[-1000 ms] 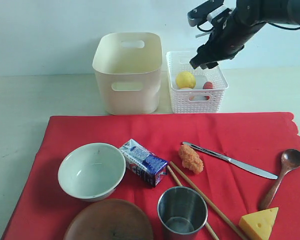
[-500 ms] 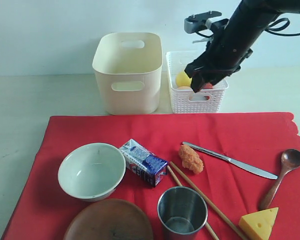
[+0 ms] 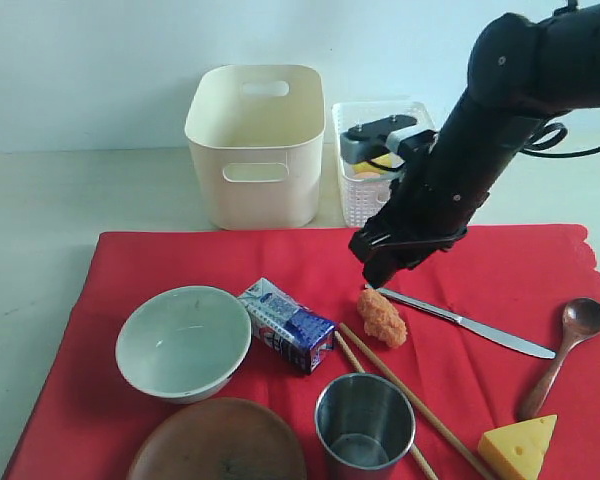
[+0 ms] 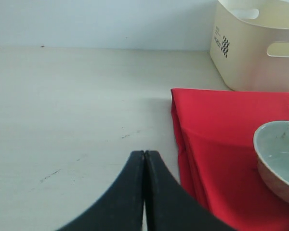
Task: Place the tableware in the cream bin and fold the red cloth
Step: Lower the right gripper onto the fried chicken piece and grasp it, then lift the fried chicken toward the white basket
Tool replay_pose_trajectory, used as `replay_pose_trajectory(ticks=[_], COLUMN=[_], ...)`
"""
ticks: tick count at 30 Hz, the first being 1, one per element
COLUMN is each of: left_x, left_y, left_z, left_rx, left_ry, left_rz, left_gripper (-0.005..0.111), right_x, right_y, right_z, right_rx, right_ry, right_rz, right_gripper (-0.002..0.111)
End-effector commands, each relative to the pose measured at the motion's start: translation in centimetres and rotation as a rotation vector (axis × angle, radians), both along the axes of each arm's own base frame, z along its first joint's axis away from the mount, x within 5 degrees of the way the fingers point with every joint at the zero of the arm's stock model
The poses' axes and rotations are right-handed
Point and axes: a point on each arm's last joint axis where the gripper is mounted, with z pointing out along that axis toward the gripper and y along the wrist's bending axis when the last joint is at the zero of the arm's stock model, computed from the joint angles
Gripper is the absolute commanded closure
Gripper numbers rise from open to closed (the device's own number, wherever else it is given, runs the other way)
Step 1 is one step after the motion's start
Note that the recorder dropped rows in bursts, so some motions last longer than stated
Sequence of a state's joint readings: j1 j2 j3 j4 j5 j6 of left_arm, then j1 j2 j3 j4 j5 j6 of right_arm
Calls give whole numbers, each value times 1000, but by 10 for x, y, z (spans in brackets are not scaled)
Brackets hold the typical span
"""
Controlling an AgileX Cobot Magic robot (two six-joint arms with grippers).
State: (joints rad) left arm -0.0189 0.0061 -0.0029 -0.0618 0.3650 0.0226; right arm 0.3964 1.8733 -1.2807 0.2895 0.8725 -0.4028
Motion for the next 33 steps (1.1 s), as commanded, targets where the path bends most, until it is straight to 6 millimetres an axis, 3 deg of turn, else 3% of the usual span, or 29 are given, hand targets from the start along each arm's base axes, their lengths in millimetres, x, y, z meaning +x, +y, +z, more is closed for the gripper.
replay_pose_trajectory(ticks=[1, 6, 17, 21, 28, 33], left_x=[0, 0, 0, 0, 0, 0], left_y=[0, 0, 0, 0, 0, 0], left_z=[0, 0, 0, 0, 0, 0], left_rx=[-1, -1, -1, -1, -1, -1], left_ry=[-16, -16, -16, -16, -16, -16], left_rz=[-4, -4, -4, -4, -4, -4], left_gripper=[107, 107, 107, 107, 107, 107], right_x=[-4, 3, 8, 8, 8, 6], right_y=[16, 17, 19, 19, 19, 19], right_z=[-13, -45, -74, -79, -72, -42], right_rx=[-74, -125, -141, -147, -138, -94], right_ry=[-39, -2, 28, 41, 25, -33], right_rz=[29, -23, -43, -48, -49, -60], right_gripper=[57, 49, 49, 64, 104, 108])
